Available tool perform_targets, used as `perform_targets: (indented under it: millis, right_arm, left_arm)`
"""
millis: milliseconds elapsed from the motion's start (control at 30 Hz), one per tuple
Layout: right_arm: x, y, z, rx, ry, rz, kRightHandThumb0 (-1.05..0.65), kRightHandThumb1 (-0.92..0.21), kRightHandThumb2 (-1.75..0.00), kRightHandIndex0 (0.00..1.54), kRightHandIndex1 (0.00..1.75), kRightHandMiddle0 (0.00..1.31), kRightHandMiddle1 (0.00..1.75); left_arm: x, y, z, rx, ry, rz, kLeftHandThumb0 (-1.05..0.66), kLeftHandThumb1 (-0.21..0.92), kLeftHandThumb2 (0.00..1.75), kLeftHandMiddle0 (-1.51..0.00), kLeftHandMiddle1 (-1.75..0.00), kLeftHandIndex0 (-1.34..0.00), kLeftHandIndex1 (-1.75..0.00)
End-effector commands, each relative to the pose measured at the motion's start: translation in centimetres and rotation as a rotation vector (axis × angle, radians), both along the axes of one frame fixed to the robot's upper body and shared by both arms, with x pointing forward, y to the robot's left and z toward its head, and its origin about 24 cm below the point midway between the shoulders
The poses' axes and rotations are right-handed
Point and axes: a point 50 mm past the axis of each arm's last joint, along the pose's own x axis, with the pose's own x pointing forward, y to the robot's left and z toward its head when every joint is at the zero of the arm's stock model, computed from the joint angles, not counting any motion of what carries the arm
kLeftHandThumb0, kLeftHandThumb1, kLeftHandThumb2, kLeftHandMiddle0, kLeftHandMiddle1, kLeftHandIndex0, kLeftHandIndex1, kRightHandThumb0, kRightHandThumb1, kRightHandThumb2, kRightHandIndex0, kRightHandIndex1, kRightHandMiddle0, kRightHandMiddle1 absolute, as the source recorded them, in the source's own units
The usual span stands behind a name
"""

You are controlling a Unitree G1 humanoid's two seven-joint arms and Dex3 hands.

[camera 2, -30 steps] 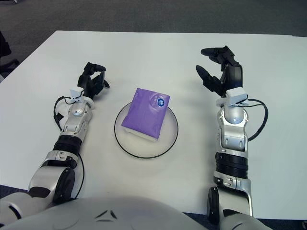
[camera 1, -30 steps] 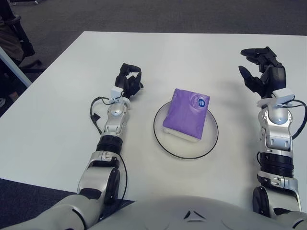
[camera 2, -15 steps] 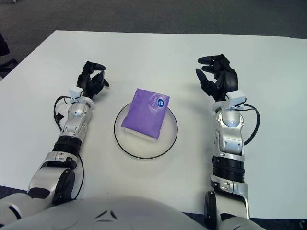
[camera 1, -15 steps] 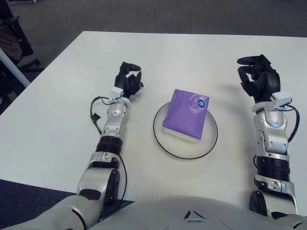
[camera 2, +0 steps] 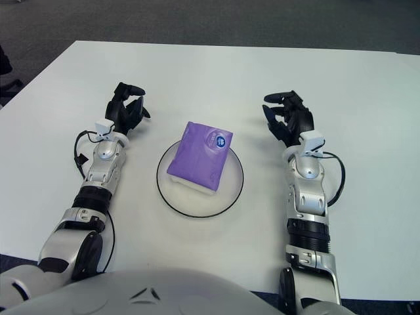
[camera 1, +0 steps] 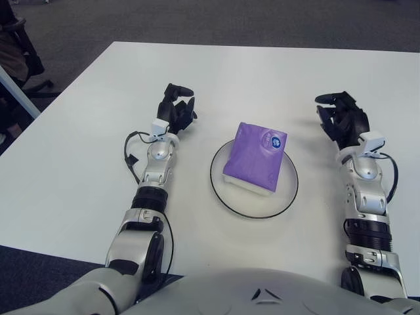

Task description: Put the tissue paper into the plate.

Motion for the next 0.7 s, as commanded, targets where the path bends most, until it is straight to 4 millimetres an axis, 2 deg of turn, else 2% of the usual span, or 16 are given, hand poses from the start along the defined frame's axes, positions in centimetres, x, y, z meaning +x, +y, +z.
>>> perform_targets:
  millis: [0, 367, 667]
  right_arm:
    - [-1.85, 0.73, -3.66, 0.068, 0.112, -0.014, -0.01, -0.89, -0.36, 0.45, 1.6, 0.37, 1.3]
    - [-1.81, 0.7, -4.15, 0.061, 0.143, -0.018, -0.01, -0.89, -0.37, 0.45, 1.6, 0.37, 1.31]
    - [-1.63, 0.54, -4.38, 0.058, 0.157, -0.028, -0.01, -0.83, -0.47, 0.46, 1.6, 0.36, 1.34]
  left_arm:
    - [-2.72, -0.03, -5.04, -0.024, 0.169, 0.018, -0.36, 0.87, 0.49, -0.79, -1.72, -0.33, -1.65]
    - [-2.73, -0.04, -5.18, 0.006, 0.175, 0.018, -0.36, 0.87, 0.5, -0.79, -1.72, -0.33, -1.65]
    - [-2.69, 0.01, -5.24, 0.0, 0.183, 0.017, -0.36, 0.87, 0.49, -0.79, -1.73, -0.33, -1.65]
